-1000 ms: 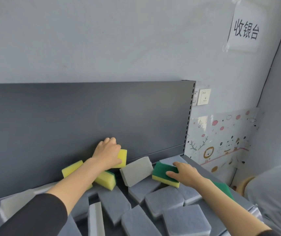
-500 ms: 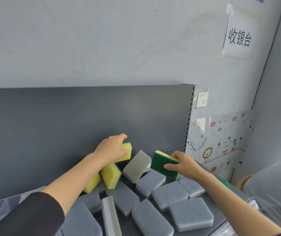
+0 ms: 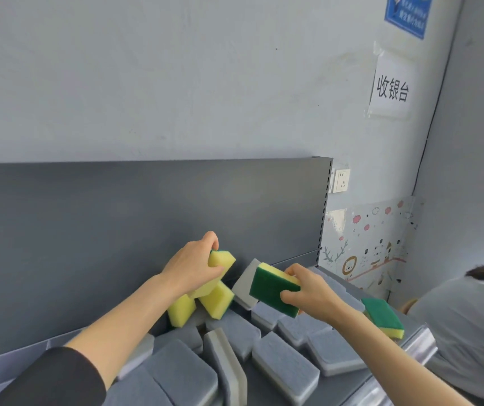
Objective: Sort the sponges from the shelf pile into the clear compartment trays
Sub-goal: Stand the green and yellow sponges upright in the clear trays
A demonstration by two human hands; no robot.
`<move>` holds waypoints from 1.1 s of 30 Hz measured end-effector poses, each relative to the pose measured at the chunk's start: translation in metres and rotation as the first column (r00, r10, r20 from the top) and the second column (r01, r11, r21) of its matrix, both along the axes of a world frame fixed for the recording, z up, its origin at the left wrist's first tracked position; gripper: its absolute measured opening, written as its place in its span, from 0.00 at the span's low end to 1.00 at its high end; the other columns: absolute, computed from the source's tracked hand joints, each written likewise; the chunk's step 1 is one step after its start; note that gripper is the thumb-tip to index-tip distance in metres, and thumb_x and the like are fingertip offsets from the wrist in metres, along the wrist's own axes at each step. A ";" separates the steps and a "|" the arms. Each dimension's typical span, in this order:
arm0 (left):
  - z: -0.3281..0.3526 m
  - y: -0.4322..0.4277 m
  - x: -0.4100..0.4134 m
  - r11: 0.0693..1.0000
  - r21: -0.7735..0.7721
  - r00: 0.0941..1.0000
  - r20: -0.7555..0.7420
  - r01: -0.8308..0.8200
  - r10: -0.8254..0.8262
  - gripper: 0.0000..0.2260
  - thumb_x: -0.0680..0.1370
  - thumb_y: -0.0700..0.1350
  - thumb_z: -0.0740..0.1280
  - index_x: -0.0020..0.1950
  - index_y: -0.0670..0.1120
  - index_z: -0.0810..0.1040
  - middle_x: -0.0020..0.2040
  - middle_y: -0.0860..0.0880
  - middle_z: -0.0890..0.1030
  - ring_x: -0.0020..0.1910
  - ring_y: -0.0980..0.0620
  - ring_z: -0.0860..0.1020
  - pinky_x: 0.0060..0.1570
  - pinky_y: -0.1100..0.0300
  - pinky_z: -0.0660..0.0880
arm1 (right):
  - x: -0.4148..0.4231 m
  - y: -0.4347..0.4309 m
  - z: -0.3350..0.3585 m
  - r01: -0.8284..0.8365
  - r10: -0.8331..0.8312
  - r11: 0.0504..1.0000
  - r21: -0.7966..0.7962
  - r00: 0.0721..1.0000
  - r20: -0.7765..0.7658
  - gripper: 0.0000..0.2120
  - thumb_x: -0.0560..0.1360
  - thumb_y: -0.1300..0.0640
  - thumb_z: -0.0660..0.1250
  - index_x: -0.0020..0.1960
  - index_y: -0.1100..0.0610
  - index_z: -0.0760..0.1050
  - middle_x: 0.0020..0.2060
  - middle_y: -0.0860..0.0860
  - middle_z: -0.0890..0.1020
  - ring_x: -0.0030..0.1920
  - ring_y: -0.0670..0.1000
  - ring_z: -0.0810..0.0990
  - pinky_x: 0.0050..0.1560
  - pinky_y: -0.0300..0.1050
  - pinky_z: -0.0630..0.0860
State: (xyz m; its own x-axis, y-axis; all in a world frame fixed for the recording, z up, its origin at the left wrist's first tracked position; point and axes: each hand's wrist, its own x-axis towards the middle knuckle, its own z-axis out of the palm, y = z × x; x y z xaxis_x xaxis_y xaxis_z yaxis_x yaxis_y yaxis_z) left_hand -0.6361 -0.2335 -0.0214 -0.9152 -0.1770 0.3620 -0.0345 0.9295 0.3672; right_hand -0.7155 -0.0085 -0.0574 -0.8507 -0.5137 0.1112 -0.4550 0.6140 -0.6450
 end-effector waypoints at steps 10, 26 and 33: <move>-0.004 -0.001 0.038 0.999 0.005 0.999 0.010 -0.043 0.043 0.16 0.74 0.49 0.66 0.60 0.50 0.66 0.51 0.49 0.77 0.52 0.46 0.75 0.47 0.52 0.74 | 0.039 0.003 0.001 0.009 -0.012 0.997 -0.071 0.999 -0.037 0.18 0.71 0.59 0.68 0.55 0.53 0.63 0.50 0.53 0.76 0.49 0.51 0.78 0.45 0.44 0.81; -0.002 0.016 0.163 0.972 -0.152 0.984 -0.021 -0.177 0.176 0.15 0.77 0.45 0.62 0.63 0.55 0.73 0.52 0.50 0.65 0.42 0.48 0.70 0.41 0.57 0.67 | 0.128 0.011 -0.003 -0.079 0.048 0.958 -0.277 0.992 -0.116 0.18 0.70 0.55 0.72 0.54 0.54 0.67 0.46 0.52 0.79 0.46 0.50 0.77 0.40 0.36 0.74; -0.001 0.002 0.220 0.988 0.020 0.988 0.018 -0.153 0.153 0.19 0.72 0.32 0.59 0.56 0.50 0.76 0.60 0.50 0.68 0.46 0.47 0.74 0.47 0.57 0.71 | 0.165 -0.013 -0.002 -0.210 0.186 0.934 -0.289 0.977 -0.109 0.21 0.73 0.54 0.68 0.64 0.55 0.69 0.50 0.52 0.81 0.50 0.50 0.79 0.48 0.41 0.75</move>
State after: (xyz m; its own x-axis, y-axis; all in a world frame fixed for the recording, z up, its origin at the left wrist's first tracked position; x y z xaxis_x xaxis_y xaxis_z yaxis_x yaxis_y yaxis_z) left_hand -0.4164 -0.2319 -0.0227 -0.8823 -0.3231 0.3422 -0.1818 0.9047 0.3853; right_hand -0.5501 -0.0211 -0.0589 -0.7175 -0.6042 0.3466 -0.6042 0.2924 -0.7412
